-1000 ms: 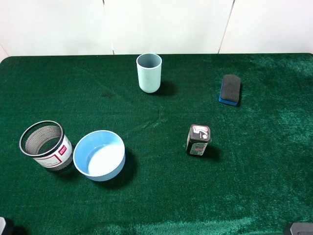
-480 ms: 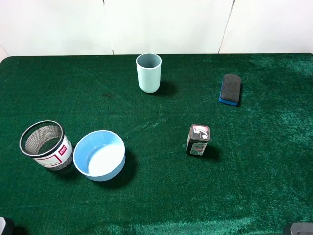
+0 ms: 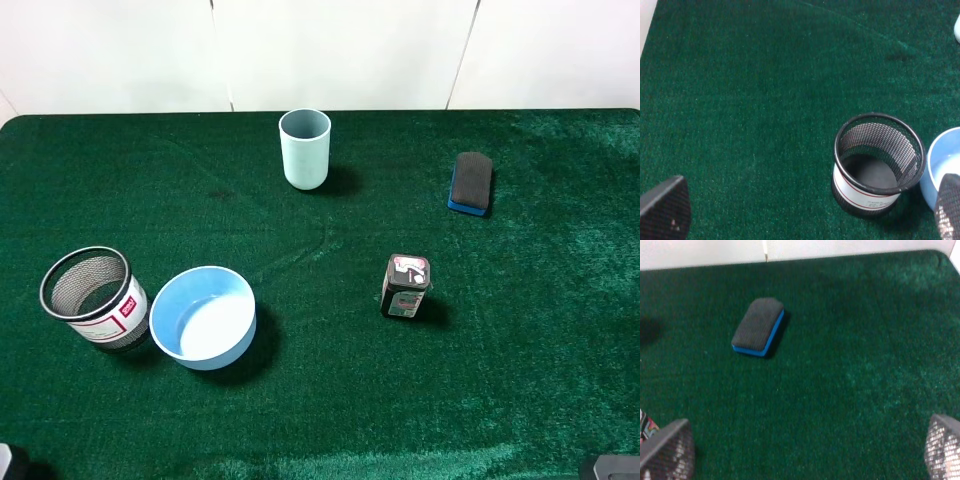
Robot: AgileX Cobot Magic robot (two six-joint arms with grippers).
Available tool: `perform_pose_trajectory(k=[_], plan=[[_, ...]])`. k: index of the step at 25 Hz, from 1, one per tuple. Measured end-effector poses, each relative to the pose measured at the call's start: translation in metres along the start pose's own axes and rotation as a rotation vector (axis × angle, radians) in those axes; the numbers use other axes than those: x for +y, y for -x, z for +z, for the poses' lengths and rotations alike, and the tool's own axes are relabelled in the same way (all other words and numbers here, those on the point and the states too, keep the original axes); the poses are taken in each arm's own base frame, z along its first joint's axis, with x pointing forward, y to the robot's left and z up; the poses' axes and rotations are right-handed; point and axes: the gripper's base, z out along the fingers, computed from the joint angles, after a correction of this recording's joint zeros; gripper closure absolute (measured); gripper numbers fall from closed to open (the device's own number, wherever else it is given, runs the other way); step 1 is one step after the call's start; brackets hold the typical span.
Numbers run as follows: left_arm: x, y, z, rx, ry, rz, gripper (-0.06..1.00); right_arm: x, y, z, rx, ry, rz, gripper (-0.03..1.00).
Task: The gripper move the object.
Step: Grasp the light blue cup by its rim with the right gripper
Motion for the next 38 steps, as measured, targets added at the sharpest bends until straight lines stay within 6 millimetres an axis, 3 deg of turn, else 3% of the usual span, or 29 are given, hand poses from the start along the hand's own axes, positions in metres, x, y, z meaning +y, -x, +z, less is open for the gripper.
perform_pose_trajectory(k=[11,21,26,38], plan=[[0.0,0.0,0.0,0.0,0.0,0.0,-0.05,0.002,0.074,0.033,0.195,0.005,-0.001,0.28],[0.0,0.0,0.0,0.0,0.0,0.0,-0.05,0.011,0.123,0.074,0.281,0.081,-0.034,0.28],[0.0,0.0,0.0,0.0,0.0,0.0,-0.05,0.025,0.142,0.097,0.327,0.149,-0.089,0.28],[0.0,0.0,0.0,0.0,0.0,0.0,-0.05,0.083,0.175,0.175,0.463,0.277,-0.23,0.28]])
